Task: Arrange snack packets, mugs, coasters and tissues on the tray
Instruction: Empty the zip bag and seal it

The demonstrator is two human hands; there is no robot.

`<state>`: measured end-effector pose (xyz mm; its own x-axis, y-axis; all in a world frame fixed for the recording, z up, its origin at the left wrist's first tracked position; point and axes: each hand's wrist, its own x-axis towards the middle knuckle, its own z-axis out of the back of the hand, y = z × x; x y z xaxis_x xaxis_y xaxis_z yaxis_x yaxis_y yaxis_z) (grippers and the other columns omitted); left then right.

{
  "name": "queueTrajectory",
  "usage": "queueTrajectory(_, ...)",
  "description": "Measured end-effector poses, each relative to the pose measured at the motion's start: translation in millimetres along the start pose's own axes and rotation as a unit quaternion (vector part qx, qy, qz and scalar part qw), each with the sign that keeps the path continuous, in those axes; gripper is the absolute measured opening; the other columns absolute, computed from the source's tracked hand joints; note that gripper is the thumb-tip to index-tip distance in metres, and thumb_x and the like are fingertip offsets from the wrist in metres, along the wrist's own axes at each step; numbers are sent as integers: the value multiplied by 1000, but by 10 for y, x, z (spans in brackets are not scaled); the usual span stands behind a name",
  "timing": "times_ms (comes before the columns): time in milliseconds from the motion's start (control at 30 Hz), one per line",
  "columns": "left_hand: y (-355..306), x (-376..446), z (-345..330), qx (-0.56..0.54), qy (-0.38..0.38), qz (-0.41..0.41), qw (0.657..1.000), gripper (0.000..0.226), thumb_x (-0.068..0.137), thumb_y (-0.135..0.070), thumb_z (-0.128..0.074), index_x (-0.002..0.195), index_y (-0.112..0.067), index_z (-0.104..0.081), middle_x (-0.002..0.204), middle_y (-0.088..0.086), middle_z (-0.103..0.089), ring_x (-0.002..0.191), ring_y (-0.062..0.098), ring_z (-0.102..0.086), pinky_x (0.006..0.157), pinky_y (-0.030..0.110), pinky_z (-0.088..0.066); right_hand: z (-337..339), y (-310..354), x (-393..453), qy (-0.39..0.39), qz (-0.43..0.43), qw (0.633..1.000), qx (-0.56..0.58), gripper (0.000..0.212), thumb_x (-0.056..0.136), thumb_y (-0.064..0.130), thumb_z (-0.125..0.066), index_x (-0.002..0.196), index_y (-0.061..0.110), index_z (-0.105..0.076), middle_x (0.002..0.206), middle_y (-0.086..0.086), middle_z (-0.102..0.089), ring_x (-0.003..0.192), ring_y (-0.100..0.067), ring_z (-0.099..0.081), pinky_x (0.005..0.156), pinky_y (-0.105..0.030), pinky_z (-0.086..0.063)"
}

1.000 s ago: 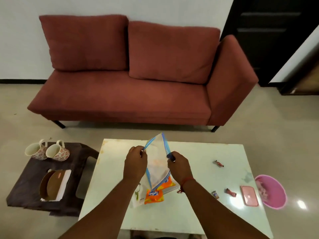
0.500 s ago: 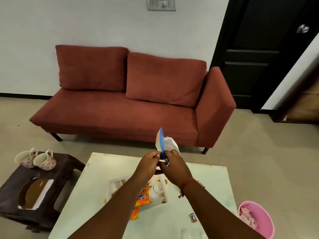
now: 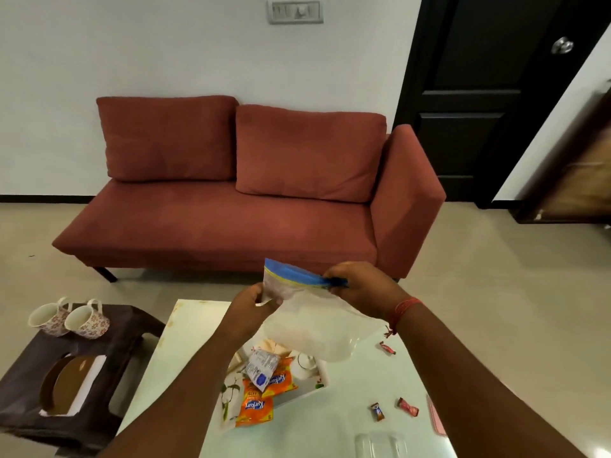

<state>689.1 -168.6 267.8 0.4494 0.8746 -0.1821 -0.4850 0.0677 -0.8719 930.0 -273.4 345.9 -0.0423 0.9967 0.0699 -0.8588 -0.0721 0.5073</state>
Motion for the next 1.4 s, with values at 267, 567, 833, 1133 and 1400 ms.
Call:
queueTrajectory(267, -35, 91, 368, -167, -94, -13, 981, 7, 97, -28, -59, 93, -23, -61, 78, 2, -75, 74, 11, -71, 68, 27, -54, -82, 15, -75, -196, -198, 891, 359, 28, 87, 15, -75, 112, 18, -63, 108, 3, -70, 102, -8, -65, 93, -24, -50)
queueTrajectory(567, -64, 314, 862, -130, -218, -12, 967, 27, 94, -39, -57, 76, -19, -52, 63, -8, -57, 53, 6, -50, 50, 28, -40, -873, 629, 198, -213, -248, 762, 560, 10, 93, 6, -64, 100, 12, -69, 94, -5, -76, 92, -25, -72, 83, -35, -57)
queueTrajectory(833, 128, 443, 1185, -280, -131, -15, 951, 23, 95, -43, -57, 110, -25, -58, 86, -2, -67, 64, -2, -63, 59, 21, -52, -943, 870, 378, -336, -277, 742, 510, 14, 98, 7, -57, 91, 15, -66, 78, -7, -69, 73, -25, -67, 71, -43, -61)
queueTrajectory(1133, 228, 370, 1197, -125, 35, -85, 988, 48, 88, -11, -70, 128, -36, -58, 125, -12, -61, 117, 8, -58, 93, 17, -49, -885, 814, 275, -299, -269, 834, 379, 68, 89, 3, -68, 145, 31, -42, 119, 7, -62, 105, 1, -61, 96, -17, -50)
queueTrajectory(1400, -215, 305, 1173, 92, -144, -172, 970, 10, 91, -20, -67, 88, -11, -66, 92, 4, -55, 81, 20, -57, 73, 33, -50, -563, 627, 288, -269, -261, 921, 107, 8, 92, 20, -69, 90, 14, -74, 84, 7, -47, 75, -11, -53, 71, -8, -41)
